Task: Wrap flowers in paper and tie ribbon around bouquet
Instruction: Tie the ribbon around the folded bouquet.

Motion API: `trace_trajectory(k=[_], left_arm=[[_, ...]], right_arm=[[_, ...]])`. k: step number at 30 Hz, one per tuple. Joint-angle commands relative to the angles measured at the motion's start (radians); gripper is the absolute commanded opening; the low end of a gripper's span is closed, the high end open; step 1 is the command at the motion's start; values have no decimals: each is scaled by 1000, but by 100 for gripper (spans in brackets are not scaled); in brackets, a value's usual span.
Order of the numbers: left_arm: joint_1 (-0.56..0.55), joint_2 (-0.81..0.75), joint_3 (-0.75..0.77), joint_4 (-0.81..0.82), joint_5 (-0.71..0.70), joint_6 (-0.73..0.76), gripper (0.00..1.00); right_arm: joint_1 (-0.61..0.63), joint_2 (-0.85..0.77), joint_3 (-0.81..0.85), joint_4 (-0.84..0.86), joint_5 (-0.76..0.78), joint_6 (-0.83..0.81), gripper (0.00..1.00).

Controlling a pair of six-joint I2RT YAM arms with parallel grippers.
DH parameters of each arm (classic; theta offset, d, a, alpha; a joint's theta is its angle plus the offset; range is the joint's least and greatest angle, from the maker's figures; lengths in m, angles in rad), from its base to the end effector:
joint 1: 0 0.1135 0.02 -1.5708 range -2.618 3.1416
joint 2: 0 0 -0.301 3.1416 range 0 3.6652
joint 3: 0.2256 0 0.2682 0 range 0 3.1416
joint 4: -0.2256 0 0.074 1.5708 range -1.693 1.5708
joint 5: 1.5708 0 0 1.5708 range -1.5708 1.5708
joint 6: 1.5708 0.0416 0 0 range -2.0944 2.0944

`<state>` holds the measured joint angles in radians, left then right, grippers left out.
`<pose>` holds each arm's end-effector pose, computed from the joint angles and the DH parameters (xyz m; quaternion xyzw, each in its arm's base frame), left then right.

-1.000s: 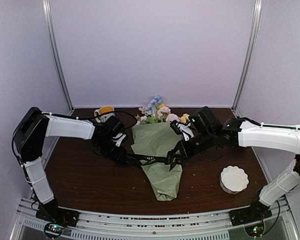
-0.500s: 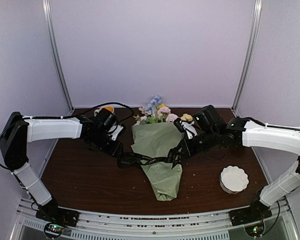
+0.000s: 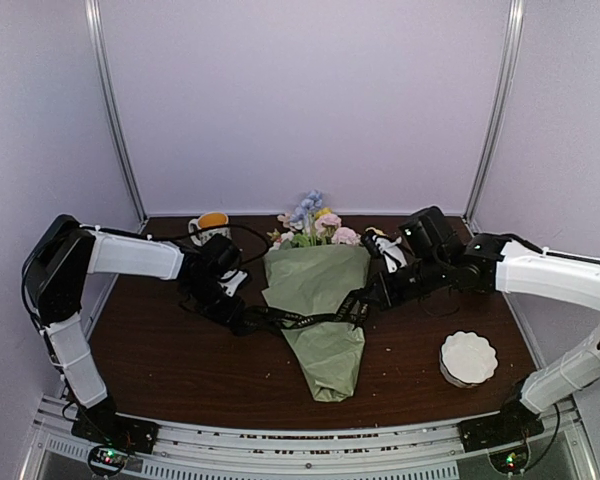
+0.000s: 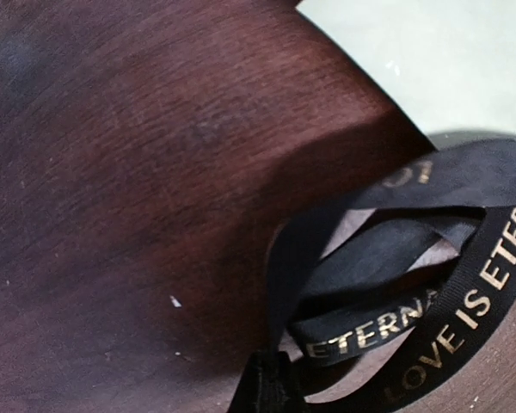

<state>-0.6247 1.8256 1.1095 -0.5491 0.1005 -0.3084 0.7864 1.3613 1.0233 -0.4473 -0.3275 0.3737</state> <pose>0.2954 -0.2181 0.1684 0.1630 0.9736 -0.1127 0.1134 0.2053 0.2247 0.2977 -0.2478 0.8794 0.3329 0.2333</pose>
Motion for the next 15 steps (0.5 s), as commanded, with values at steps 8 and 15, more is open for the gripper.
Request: trace_trajectory(k=[8, 15], left_arm=[[103, -102, 15, -37, -72, 30, 0], [145, -132, -7, -48, -149, 10, 0]], right_arm=[[-291, -228, -142, -68, 174, 125, 0], [-463, -353, -237, -96, 206, 183, 0]])
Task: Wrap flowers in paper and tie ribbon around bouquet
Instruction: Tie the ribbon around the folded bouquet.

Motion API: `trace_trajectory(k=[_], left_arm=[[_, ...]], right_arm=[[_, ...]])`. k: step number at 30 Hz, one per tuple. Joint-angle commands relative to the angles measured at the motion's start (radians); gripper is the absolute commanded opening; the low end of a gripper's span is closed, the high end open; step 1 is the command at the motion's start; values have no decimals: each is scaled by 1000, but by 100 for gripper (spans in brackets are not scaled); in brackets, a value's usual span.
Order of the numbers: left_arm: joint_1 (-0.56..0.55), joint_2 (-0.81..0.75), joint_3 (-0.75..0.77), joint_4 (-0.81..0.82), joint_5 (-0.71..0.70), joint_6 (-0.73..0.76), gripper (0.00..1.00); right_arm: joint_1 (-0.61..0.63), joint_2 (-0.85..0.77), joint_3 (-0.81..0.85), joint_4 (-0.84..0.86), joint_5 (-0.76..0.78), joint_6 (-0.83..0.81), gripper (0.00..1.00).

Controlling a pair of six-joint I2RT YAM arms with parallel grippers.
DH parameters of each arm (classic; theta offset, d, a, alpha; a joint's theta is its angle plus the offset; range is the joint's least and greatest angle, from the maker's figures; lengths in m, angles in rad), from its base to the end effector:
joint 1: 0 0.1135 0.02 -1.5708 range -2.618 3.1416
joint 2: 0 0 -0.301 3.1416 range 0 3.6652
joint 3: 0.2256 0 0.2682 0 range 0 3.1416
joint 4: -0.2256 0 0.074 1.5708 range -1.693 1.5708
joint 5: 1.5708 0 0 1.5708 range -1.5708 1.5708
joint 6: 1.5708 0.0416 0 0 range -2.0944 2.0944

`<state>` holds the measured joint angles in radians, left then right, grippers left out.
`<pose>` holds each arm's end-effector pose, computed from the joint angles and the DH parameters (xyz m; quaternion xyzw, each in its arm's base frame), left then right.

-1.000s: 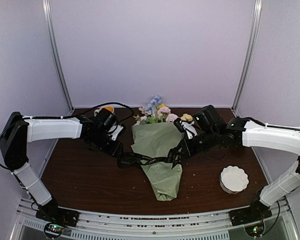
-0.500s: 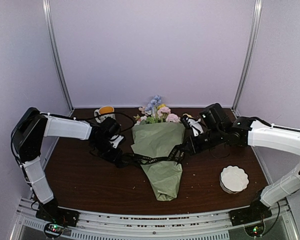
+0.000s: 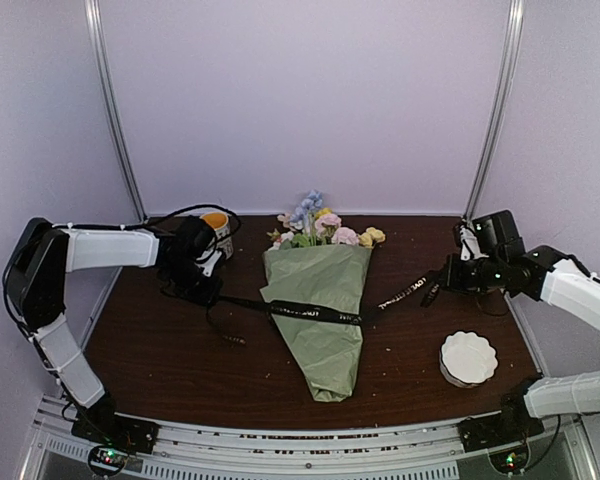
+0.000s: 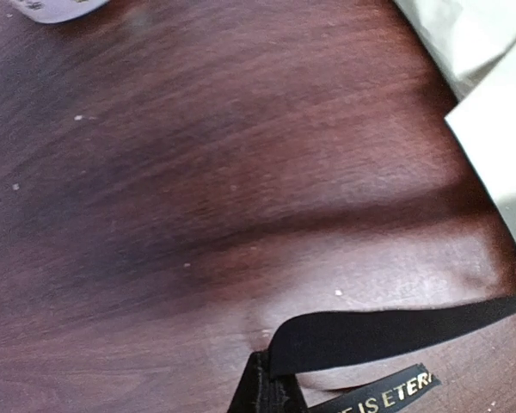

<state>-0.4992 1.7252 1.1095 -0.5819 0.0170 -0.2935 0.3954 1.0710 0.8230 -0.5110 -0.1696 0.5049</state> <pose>0.3126 -0.1713 0.2013 0.1025 0.9773 -0.0793 0.1679 0.2071 0.0940 0.2925 0.0167 0.9159 0.2412 0.3204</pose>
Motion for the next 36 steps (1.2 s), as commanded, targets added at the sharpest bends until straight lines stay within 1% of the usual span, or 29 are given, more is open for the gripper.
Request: trace_trajectory(k=[1, 5, 10, 13, 15, 18, 21, 24, 26, 28, 31, 33, 36], left_arm=[[22, -38, -11, -17, -81, -7, 0], [27, -50, -22, -38, -150, -12, 0], [28, -60, -56, -28, -158, -25, 0], [32, -68, -75, -20, -163, -30, 0], [39, -73, -88, -17, -167, -35, 0], [54, -86, -121, 9, -148, -45, 0], [68, -89, -148, 34, -120, -57, 0], [84, -93, -172, 64, -92, -65, 0], [95, -97, -191, 92, -61, -74, 0], [98, -105, -211, 126, -28, -83, 0], [97, -122, -220, 155, -4, -82, 0], [98, -129, -218, 155, -9, -75, 0], [98, -131, -222, 159, -15, -77, 0]], right_arm=[[-98, -80, -50, -36, 48, 59, 0], [-192, -150, -95, -28, 41, 81, 0], [-282, -203, -107, -33, 38, 87, 0], [-317, -245, -94, -31, 41, 79, 0], [-336, -262, -49, -71, 72, 54, 0], [-374, -285, 8, -122, 107, 22, 0], [-406, -311, 33, -131, 118, 11, 0], [-425, -313, 26, -126, 128, 9, 0], [-430, -311, -11, -95, 135, 20, 0], [-433, -310, -42, -56, 109, 36, 0], [-432, -309, -58, 50, 12, 40, 0], [-423, -276, -7, 71, -85, -9, 0], [-393, -226, 82, 28, -90, -84, 0]])
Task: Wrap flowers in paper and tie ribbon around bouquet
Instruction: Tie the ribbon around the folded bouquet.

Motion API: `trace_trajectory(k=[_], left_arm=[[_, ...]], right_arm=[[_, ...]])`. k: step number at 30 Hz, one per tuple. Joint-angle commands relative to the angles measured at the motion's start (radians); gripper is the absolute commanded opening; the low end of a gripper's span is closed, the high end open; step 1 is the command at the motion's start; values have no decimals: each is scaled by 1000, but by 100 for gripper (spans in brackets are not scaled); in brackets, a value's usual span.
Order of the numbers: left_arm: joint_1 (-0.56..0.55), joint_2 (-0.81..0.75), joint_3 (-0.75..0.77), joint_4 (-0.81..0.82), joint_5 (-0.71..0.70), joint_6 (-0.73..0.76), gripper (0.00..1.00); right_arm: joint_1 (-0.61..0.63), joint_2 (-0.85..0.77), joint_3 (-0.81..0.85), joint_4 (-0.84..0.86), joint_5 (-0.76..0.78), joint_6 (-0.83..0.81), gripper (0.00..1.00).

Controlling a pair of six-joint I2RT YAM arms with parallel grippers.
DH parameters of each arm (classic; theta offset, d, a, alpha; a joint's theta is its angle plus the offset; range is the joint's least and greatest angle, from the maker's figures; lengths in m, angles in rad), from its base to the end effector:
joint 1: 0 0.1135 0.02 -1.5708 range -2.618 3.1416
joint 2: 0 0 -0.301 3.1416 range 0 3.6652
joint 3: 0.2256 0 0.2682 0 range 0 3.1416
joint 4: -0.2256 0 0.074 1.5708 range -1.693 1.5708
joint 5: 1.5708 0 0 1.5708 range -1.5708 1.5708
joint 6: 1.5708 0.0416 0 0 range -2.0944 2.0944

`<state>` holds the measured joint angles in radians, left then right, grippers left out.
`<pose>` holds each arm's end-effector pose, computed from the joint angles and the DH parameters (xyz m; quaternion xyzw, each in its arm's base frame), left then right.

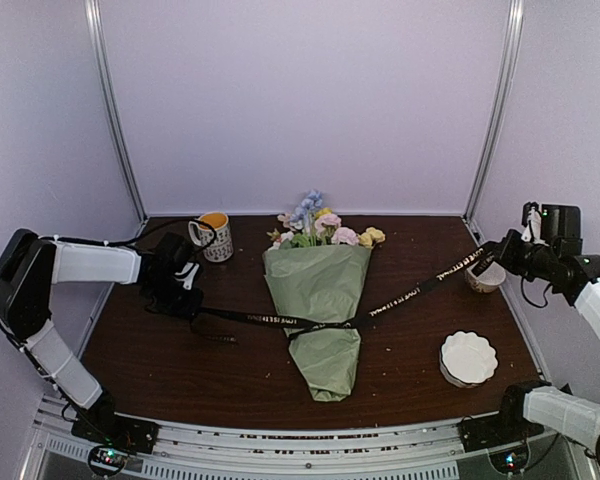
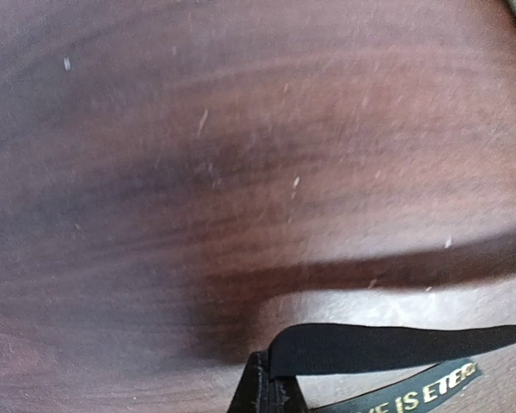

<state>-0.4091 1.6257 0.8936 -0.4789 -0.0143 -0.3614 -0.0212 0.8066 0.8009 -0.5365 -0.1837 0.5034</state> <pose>0.2863 -0.1235 0.1757 0.0222 0.9836 -0.0607 0.1685 0.1720 0.0040 0.3300 0.1812 0.8490 0.1945 0.4566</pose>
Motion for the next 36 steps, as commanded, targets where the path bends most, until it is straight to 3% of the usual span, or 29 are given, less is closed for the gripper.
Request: trace_trajectory(k=[1, 6, 19, 24, 30, 36], left_arm=[[8, -29, -8, 60, 19, -10, 0], [8, -14, -20, 77, 47, -17, 0], [6, -19, -19, 85, 65, -18, 0], [7, -20, -32, 101, 76, -30, 0], [-16, -19, -34, 123, 99, -43, 0], [-77, 3, -3, 139, 109, -48, 0]], right_arm=[[28, 44, 129, 55, -85, -96, 0], [115, 65, 283, 117, -265, -187, 0], [576, 262, 575, 122, -276, -329, 0], [621, 355, 770, 89, -274, -356, 0], [721, 422, 806, 182, -221, -368, 0], [813, 517, 976, 171, -215, -414, 0]])
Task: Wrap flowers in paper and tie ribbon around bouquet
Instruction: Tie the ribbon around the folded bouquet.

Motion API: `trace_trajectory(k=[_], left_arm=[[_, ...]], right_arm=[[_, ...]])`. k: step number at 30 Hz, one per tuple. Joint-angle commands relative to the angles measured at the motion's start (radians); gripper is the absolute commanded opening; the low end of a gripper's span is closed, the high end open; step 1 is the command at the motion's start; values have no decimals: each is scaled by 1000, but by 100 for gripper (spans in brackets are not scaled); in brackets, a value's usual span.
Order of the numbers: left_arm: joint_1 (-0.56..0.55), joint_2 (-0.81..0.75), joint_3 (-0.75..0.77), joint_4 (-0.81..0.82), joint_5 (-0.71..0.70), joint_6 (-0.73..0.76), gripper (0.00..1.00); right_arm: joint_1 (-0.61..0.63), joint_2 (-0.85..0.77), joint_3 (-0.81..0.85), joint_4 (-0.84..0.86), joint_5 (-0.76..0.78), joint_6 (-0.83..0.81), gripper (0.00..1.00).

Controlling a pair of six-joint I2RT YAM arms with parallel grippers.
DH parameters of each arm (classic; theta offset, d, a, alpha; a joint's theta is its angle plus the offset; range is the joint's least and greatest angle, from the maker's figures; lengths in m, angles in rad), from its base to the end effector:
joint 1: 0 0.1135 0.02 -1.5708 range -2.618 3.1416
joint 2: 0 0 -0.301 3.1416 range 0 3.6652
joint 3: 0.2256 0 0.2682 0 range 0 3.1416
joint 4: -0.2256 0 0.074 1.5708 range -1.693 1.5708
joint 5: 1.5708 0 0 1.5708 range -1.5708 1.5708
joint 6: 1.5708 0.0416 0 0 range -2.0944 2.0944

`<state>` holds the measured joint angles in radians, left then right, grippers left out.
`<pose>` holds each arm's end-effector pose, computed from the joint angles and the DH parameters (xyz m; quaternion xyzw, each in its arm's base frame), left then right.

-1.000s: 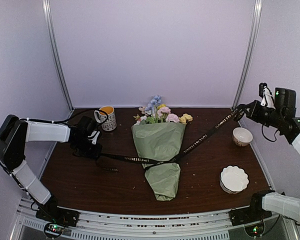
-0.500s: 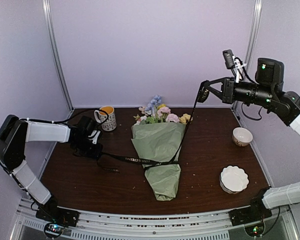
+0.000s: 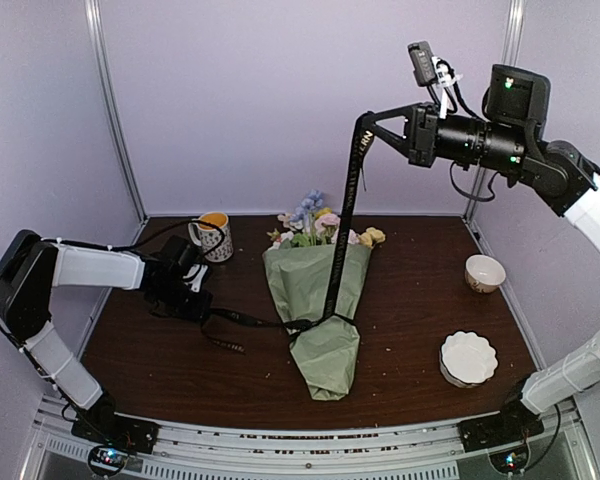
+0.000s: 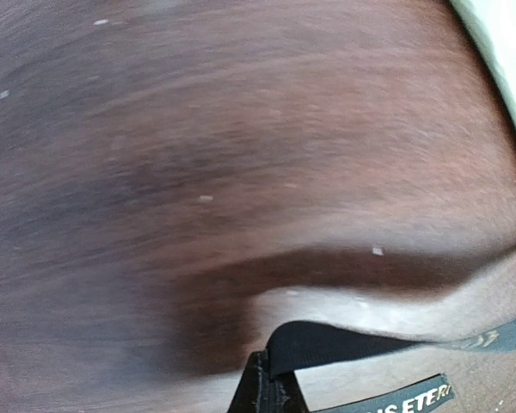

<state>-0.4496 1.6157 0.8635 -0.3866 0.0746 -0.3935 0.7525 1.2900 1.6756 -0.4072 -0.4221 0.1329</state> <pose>0.2812 -0.1391 0.1745 0.0354 0.9755 -0.1209 0.1805 0.1841 0.1957 0.5542 -0.3526 0.6209 0.4283 0.5538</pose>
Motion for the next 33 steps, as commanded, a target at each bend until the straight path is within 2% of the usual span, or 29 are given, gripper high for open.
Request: trace_trajectory(k=[1, 6, 13, 23, 33], left_arm=[[-45, 14, 30, 49, 23, -17, 0], [-76, 33, 43, 52, 32, -15, 0], [-77, 33, 45, 54, 22, -18, 0], [-77, 24, 42, 54, 29, -19, 0], [-94, -79, 7, 114, 57, -21, 0]], right_arm=[[46, 41, 110, 48, 25, -44, 0], [54, 67, 95, 60, 34, -28, 0], [35, 69, 90, 8, 166, -57, 0], [18, 95, 102, -8, 169, -53, 0], [18, 117, 121, -20, 167, -57, 0]])
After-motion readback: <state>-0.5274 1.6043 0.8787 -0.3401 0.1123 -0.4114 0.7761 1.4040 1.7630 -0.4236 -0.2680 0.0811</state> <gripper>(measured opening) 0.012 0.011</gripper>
